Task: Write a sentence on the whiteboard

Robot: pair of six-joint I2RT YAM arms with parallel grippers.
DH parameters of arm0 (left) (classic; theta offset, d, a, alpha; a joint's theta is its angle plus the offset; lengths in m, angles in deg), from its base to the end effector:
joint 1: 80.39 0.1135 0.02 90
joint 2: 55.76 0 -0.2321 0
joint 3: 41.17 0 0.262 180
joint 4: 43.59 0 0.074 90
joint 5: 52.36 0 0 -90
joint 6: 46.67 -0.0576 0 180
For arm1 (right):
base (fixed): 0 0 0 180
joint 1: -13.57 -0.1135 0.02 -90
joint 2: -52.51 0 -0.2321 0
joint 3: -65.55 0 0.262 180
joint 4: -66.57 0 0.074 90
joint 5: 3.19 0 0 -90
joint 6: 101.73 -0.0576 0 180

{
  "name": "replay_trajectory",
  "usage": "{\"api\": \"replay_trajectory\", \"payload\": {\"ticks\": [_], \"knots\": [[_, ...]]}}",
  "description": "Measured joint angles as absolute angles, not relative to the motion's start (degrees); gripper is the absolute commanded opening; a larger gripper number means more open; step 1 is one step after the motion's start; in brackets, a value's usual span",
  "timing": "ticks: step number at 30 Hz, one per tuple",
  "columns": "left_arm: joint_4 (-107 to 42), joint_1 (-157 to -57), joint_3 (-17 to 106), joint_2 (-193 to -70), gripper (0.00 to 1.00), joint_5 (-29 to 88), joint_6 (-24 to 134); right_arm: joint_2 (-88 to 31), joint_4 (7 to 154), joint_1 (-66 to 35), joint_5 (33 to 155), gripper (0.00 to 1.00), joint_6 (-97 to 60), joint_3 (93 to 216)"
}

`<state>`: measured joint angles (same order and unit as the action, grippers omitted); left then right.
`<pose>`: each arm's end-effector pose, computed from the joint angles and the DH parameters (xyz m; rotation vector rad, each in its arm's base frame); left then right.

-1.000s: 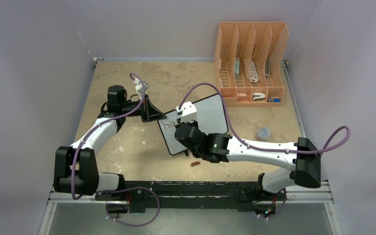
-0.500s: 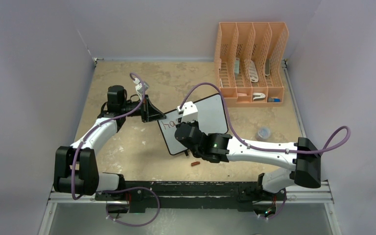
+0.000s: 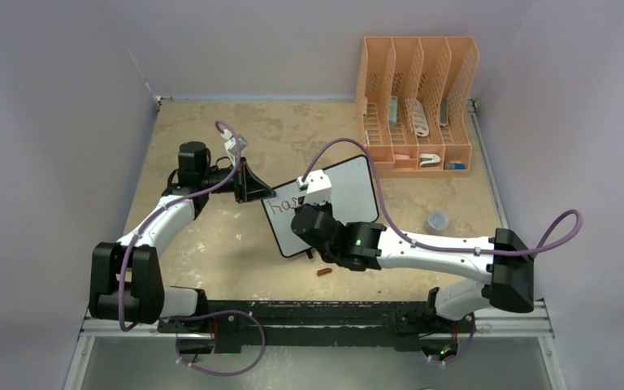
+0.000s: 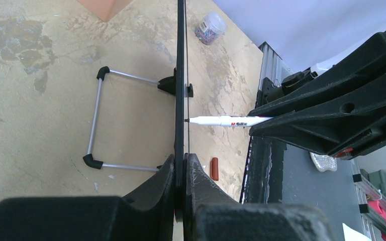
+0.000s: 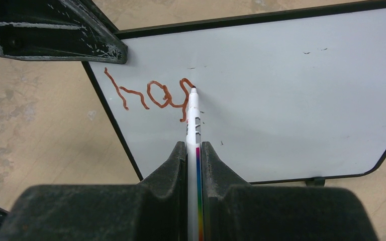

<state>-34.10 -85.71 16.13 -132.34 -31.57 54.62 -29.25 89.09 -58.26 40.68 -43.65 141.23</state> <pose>0.2900 -0.0811 0.2073 0.6544 1.8766 -1.4135 0.1477 0.3170 0.2609 -0.1937 1.9177 0.3816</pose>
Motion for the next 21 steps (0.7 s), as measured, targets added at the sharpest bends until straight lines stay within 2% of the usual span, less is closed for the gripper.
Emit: {"api": "replay_trajectory", "payload": {"ticks": [21], "knots": [[-34.12, -85.71, 16.13, -132.38, 0.00, -31.57, 54.64, -29.18, 89.83, -58.24, 40.55, 0.00, -44.28, 141.01]]}}
